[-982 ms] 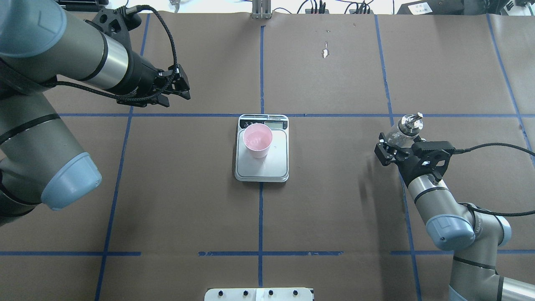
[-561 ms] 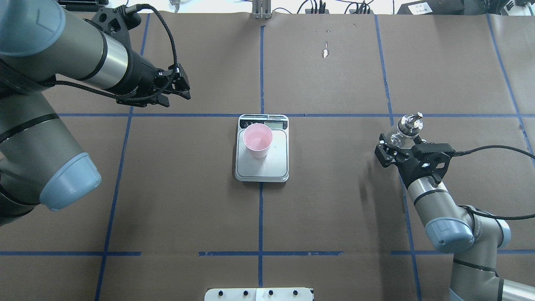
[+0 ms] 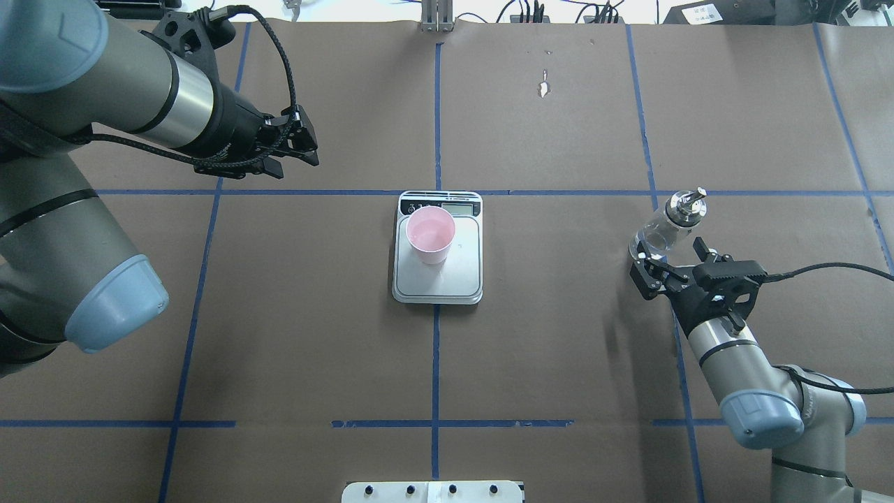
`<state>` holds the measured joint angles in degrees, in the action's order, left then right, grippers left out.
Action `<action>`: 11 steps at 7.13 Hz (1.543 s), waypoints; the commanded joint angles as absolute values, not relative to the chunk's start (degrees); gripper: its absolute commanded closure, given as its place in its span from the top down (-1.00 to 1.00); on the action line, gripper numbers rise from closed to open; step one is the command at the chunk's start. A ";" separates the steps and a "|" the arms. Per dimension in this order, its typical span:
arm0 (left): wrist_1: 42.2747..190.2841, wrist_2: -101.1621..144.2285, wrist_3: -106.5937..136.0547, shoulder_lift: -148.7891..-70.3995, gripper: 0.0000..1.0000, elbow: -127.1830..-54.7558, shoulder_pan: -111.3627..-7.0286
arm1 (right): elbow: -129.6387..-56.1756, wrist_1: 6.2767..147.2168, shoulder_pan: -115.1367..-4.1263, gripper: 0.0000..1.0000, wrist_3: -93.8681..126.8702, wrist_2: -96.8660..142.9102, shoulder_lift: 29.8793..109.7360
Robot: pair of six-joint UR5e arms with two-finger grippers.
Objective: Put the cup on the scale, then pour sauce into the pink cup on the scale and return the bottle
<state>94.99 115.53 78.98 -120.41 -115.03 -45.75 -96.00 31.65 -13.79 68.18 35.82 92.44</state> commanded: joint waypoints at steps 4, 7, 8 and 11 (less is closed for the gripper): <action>94.92 115.58 78.93 -120.15 0.12 -115.05 -45.70 | -99.93 31.55 -7.92 1.00 68.20 34.27 99.91; 94.92 115.58 78.93 -120.15 0.12 -114.70 -45.70 | -99.76 18.85 -7.91 1.00 67.51 40.23 109.92; 95.01 115.58 78.84 -119.89 0.12 -114.52 -45.70 | -98.80 18.55 -8.08 1.00 67.33 40.34 111.34; 95.45 115.75 78.84 -120.59 0.12 -114.00 -45.35 | -97.21 18.54 -12.97 1.00 68.20 46.10 111.88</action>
<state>95.15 115.71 78.88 -120.34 -114.32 -45.50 -97.84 18.63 -9.81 67.94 42.19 111.62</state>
